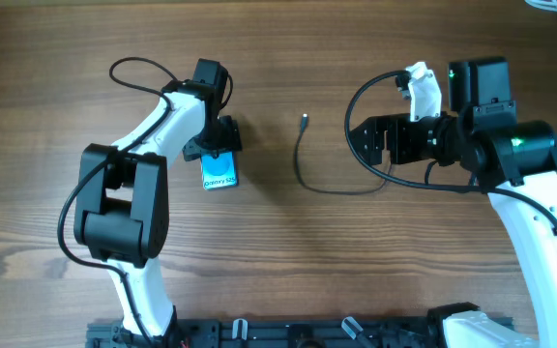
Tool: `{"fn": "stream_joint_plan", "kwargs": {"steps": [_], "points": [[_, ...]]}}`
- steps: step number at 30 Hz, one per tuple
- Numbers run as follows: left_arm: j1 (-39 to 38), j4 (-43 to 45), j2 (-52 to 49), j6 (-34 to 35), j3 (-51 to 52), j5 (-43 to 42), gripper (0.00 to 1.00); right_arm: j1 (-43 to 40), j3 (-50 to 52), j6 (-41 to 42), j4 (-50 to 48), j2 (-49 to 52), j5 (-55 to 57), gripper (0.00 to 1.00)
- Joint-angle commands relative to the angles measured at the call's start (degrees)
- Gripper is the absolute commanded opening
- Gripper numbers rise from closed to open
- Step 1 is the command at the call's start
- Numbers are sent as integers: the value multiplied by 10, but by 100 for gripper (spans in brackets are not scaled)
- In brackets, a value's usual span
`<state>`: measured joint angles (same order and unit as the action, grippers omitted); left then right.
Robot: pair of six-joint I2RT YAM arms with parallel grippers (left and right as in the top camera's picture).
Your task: Plug charger to phone and switch on socket
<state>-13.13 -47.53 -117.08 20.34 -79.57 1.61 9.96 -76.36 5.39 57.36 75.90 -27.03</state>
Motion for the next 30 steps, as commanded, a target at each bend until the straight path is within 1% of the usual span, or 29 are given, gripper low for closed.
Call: {"fn": "stream_joint_plan", "kwargs": {"steps": [1,5,7,10,13,18,21,25,30], "points": [[0,8,0,12,-15,-7,75,2,-9,8,-3,5,-14,100],[0,19,0,16,-15,-7,77,2,-9,7,-3,5,-13,100],[-1,18,0,39,-15,-9,78,2,-9,7,-3,5,-13,100],[-1,14,0,61,-14,-16,77,2,-9,8,-3,5,-14,100],[-2,9,0,67,-13,-29,75,2,-9,8,-3,5,-14,100],[-2,1,0,78,-13,-35,75,2,-9,8,-3,5,-14,100],[-2,-2,0,101,-13,-35,77,2,-9,8,-3,5,-14,100],[-2,-2,0,102,-13,-59,77,2,-9,8,-3,5,-14,100],[-1,2,0,104,-14,-61,77,2,-9,8,-3,5,-13,100]]}}
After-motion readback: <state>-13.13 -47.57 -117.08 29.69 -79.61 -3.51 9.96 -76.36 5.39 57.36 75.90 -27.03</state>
